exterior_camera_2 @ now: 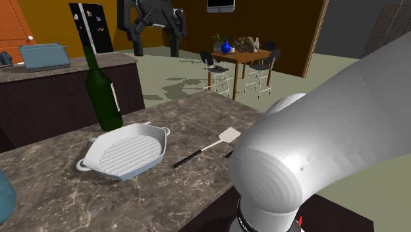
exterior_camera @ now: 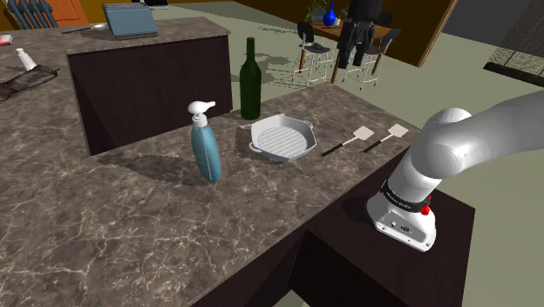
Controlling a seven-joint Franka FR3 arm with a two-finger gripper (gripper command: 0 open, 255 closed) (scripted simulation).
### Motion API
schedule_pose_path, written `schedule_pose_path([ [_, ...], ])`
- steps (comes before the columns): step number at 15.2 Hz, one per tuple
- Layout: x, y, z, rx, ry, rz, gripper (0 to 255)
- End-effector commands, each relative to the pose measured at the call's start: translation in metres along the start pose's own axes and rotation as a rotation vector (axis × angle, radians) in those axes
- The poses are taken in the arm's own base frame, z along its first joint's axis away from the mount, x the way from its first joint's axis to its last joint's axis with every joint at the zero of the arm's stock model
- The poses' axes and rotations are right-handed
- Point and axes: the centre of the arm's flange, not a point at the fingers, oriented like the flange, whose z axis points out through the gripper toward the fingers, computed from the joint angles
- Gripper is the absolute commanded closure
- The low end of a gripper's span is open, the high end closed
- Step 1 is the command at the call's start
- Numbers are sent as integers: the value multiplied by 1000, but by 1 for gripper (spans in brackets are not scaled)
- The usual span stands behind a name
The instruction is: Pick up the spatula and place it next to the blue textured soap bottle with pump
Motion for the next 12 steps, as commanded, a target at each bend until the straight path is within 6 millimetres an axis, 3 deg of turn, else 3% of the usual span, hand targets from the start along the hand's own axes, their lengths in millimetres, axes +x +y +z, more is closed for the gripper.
schedule_pose_path([
  [1, 0, 0, 0, 0, 0, 0, 0],
  [12, -41, 66, 118, -72, 16, -609, 0],
])
